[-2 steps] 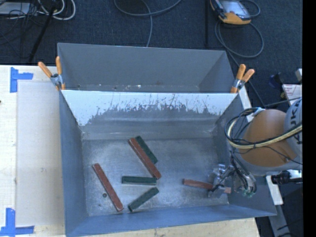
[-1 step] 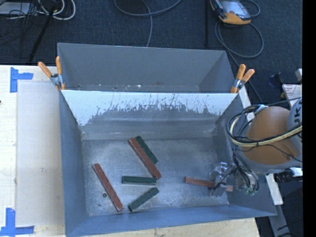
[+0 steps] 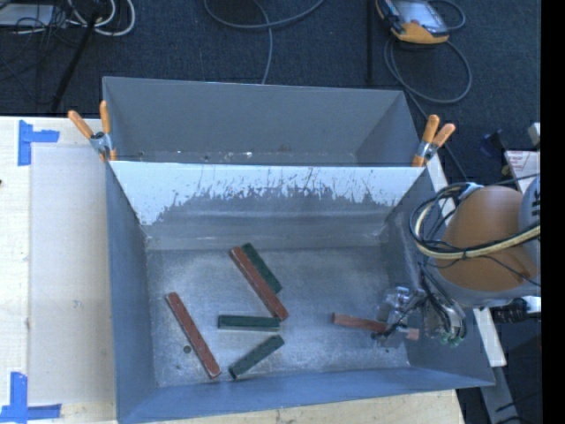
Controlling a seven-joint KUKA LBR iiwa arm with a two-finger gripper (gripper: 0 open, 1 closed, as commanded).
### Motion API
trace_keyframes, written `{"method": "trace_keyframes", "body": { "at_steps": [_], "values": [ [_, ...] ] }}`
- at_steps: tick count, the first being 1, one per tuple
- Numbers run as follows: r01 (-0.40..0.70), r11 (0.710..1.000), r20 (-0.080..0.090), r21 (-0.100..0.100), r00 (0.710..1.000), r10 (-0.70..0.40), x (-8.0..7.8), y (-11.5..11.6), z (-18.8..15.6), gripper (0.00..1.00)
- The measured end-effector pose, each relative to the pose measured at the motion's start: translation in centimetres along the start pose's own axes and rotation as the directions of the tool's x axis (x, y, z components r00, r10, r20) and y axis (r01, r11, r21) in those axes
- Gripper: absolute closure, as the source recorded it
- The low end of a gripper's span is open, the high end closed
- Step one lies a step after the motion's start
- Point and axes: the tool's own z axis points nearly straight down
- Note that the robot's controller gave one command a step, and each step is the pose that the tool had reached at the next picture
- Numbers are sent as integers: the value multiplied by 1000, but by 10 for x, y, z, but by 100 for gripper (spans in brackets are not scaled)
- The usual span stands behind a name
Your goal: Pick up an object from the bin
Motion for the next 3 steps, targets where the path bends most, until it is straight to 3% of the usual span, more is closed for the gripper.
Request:
{"method": "trace_keyframes", "body": {
  "at_steps": [3],
  "values": [
    [3,1000,-2,0,1000,-3,1,0,-16,100]
  ]
}}
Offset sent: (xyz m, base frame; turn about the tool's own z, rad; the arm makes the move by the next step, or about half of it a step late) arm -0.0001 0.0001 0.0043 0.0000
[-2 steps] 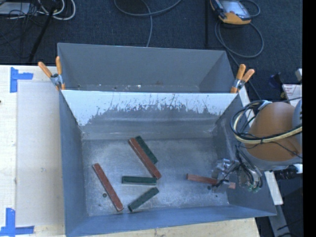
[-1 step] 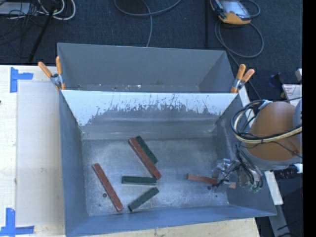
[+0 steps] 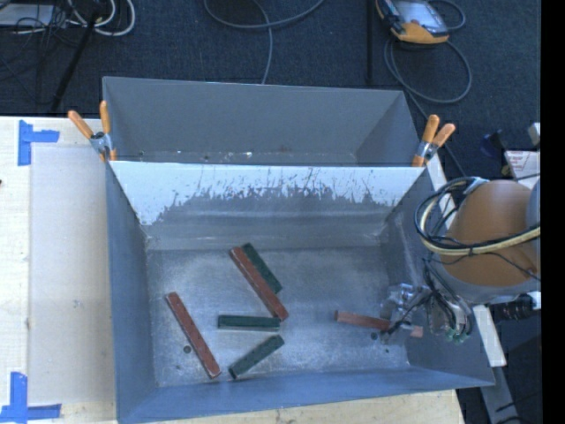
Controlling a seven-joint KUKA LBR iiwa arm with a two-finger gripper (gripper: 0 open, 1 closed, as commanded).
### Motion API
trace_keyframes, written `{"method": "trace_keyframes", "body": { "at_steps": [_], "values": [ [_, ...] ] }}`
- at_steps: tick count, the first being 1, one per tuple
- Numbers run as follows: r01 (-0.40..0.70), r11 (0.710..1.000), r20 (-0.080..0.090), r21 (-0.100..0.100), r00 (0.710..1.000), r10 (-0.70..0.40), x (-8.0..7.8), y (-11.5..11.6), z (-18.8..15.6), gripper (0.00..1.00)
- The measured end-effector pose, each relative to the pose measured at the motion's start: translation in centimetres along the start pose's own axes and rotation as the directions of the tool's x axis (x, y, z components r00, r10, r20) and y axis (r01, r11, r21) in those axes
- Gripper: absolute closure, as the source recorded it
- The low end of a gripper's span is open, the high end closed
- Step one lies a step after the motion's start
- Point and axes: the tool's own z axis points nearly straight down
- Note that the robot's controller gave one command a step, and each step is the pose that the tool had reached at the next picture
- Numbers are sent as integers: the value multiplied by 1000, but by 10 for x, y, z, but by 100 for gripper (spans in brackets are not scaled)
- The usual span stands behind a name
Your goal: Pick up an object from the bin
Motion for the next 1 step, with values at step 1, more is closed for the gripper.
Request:
{"method": "trace_keyframes", "body": {
  "at_steps": [1],
  "values": [
    [1,1000,2,0,1000,-1,0,0,-10,100]
  ]
}}
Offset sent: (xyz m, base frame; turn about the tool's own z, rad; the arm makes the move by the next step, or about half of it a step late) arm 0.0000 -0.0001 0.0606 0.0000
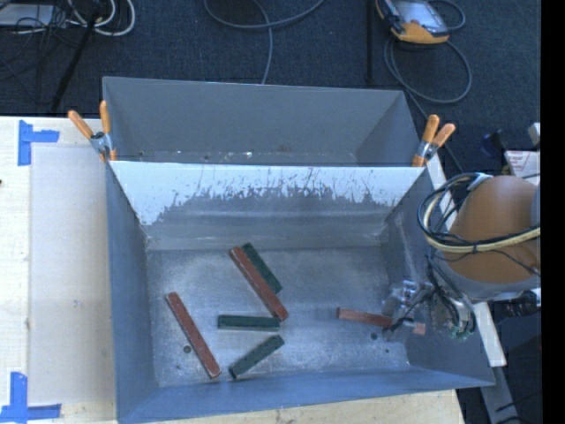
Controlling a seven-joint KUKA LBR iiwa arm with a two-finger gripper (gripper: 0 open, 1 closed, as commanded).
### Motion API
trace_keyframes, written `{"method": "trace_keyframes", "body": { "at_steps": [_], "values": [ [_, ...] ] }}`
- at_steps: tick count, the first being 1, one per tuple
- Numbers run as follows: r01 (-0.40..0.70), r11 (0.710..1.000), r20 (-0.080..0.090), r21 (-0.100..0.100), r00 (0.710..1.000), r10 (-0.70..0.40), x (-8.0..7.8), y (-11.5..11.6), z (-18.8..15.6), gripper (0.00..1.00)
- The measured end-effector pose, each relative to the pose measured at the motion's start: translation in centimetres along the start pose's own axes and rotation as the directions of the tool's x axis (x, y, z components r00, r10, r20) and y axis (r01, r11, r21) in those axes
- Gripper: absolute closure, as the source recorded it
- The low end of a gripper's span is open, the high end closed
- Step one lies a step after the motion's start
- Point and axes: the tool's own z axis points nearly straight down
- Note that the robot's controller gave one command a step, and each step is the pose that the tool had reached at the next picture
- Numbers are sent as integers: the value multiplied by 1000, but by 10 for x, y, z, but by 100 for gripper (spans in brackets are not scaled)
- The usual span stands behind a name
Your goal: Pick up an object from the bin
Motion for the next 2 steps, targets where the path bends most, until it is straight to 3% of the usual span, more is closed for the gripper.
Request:
{"method": "trace_keyframes", "body": {
  "at_steps": [2],
  "values": [
    [1,1000,-3,0,1000,-1,1,0,-24,100]
  ]
}}
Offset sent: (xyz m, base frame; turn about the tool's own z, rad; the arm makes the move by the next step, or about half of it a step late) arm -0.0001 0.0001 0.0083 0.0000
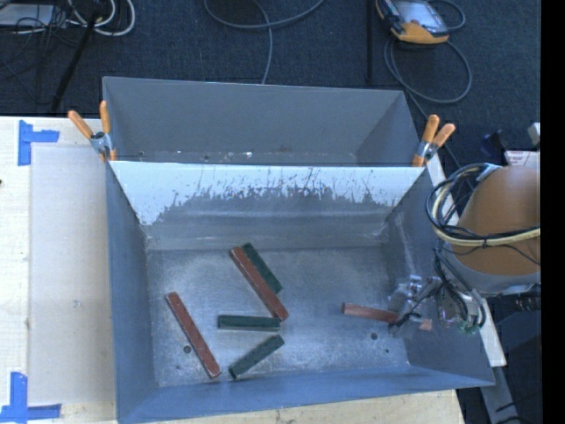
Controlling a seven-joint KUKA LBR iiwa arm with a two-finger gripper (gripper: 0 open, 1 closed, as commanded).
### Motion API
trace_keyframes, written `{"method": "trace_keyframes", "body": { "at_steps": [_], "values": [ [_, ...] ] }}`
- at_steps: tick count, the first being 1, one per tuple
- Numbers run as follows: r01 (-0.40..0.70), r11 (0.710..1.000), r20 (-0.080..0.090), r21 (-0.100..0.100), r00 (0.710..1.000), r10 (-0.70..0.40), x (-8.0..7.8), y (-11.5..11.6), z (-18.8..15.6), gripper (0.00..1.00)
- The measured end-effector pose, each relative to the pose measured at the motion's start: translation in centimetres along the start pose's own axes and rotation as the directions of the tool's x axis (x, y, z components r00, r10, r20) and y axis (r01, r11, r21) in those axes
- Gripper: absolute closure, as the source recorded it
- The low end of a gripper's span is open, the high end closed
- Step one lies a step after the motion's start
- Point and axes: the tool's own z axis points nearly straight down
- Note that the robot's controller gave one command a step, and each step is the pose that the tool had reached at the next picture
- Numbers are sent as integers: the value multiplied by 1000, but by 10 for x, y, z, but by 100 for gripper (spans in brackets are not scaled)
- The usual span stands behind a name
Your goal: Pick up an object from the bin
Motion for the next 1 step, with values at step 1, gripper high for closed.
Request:
{"method": "trace_keyframes", "body": {
  "at_steps": [1],
  "values": [
    [1,1000,5,0,1000,-1,-1,0,-13,100]
  ]
}}
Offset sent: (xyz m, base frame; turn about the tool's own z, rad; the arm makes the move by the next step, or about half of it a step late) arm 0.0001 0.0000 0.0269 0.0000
